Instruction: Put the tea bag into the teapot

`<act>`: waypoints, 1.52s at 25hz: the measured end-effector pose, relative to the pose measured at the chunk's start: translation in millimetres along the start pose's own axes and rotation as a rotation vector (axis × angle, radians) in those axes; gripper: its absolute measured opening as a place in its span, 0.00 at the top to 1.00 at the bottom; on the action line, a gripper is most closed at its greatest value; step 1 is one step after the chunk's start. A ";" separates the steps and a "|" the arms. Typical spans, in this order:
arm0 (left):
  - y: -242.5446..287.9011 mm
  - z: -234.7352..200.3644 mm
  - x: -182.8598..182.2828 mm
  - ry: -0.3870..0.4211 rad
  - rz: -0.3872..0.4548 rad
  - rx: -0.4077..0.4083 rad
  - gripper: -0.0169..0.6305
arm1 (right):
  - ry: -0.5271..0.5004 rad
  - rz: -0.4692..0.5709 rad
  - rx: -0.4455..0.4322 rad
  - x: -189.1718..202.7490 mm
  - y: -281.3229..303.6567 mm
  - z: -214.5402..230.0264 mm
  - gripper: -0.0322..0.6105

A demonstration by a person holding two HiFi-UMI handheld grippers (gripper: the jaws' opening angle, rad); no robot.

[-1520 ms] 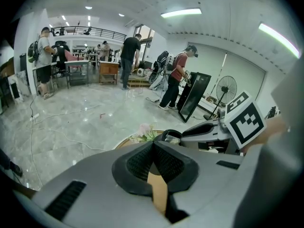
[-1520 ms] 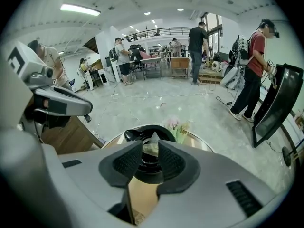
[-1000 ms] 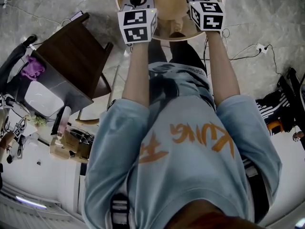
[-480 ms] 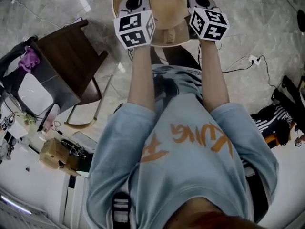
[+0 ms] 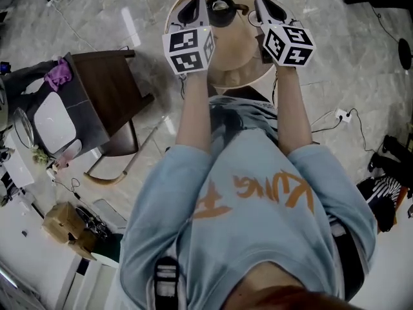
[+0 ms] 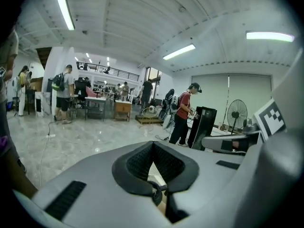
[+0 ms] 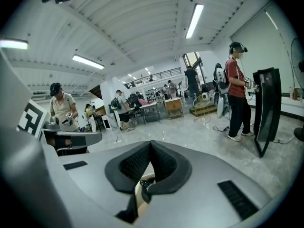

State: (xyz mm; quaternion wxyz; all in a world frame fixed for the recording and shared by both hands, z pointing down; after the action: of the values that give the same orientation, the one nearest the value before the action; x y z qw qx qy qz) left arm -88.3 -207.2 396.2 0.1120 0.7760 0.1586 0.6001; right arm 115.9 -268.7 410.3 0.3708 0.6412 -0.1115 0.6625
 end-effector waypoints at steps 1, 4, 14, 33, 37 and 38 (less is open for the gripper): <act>-2.0 4.2 -9.2 0.011 0.020 0.002 0.94 | -0.006 0.027 -0.003 -10.7 -3.0 1.5 0.93; -9.3 15.8 -34.5 0.038 0.074 0.007 0.94 | -0.026 0.099 -0.015 -40.7 -12.0 4.1 0.93; -28.0 34.6 -100.2 0.079 0.238 0.044 0.94 | -0.160 0.223 -0.043 -114.2 -27.8 -7.4 0.93; -39.9 25.6 -108.2 0.112 0.245 0.047 0.94 | -0.198 0.282 -0.017 -126.3 -37.2 -27.7 0.93; -37.5 25.2 -104.8 0.117 0.229 0.049 0.94 | -0.193 0.281 -0.009 -125.9 -36.9 -25.7 0.93; -37.1 24.6 -104.6 0.115 0.229 0.048 0.94 | -0.195 0.282 -0.009 -126.4 -36.2 -25.9 0.93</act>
State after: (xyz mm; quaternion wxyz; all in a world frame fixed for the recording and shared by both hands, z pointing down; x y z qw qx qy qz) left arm -92.7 -212.3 282.7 0.0148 0.7557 0.0896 0.6486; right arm 106.7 -271.2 276.7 0.2647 0.6788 -0.2386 0.6421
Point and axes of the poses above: the fingertips, and each gripper's own axes: y forward along the fingers, z to its right, x out of its underside, the point moved 9 cm from there along -y, backward along the fingers, and after that the axes turned 6 degrees about -y, right-handed, at the moved point
